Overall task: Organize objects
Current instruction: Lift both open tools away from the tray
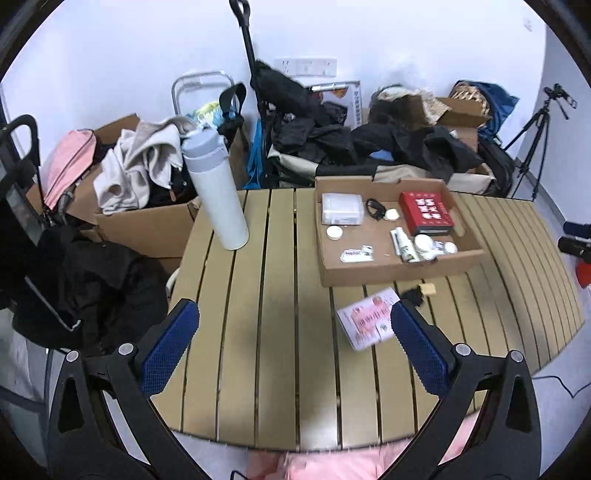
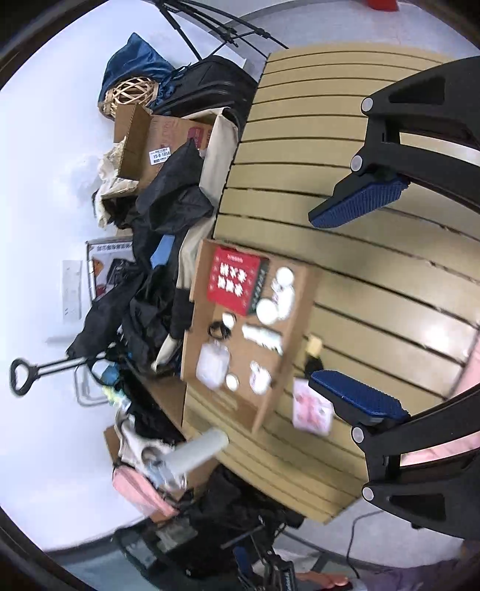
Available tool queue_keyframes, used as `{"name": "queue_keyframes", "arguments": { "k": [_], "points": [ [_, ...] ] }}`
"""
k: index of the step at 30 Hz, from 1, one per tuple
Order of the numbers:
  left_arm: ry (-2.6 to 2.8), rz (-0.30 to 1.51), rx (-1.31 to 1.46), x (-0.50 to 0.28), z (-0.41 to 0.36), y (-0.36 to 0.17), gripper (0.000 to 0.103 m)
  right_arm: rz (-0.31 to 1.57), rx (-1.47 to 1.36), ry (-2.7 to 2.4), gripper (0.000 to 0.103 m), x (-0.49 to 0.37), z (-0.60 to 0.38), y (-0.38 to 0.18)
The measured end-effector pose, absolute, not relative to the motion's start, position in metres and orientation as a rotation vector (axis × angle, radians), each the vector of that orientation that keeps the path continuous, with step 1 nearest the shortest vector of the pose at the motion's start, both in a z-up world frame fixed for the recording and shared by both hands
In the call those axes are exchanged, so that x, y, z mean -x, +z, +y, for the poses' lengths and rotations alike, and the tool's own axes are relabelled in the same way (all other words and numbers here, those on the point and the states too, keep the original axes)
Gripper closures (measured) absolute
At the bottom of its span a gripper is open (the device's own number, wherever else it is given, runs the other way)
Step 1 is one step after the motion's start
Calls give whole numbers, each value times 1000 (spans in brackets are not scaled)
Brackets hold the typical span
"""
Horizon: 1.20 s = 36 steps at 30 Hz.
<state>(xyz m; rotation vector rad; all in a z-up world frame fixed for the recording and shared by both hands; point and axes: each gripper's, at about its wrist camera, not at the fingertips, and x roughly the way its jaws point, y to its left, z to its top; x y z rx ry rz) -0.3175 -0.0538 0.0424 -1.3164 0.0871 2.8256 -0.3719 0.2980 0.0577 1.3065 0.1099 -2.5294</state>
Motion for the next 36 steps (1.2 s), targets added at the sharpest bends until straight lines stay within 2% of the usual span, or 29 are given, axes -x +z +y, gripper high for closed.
{"name": "queue_keyframes", "arguments": {
  "k": [6,11,14,18,22,26,32,36],
  "points": [
    [2838,91,1176,217,-49,54,0,69,-1206,-2538,20,275,294,58],
    [2790,-11,1180,127,-37,24,0,-121,-1165,-2569,20,187,291,26],
    [2833,-61,1183,102,-32,9,0,-202,-1135,-2541,20,147,280,11],
    [2881,1,1313,114,-34,-4,0,-149,-1083,-2534,20,129,262,15],
    [2884,-124,1347,122,-44,-13,0,-279,-1014,-2529,20,127,269,17],
    [2848,-73,1397,127,-38,-32,0,-179,-1110,-2529,20,136,262,-1],
    [2730,-50,1492,154,-25,-62,0,-137,-1145,-2462,20,154,245,-24],
    [2661,-66,1426,186,-10,-70,0,-71,-1150,-2471,20,175,236,-36]
  ]
}}
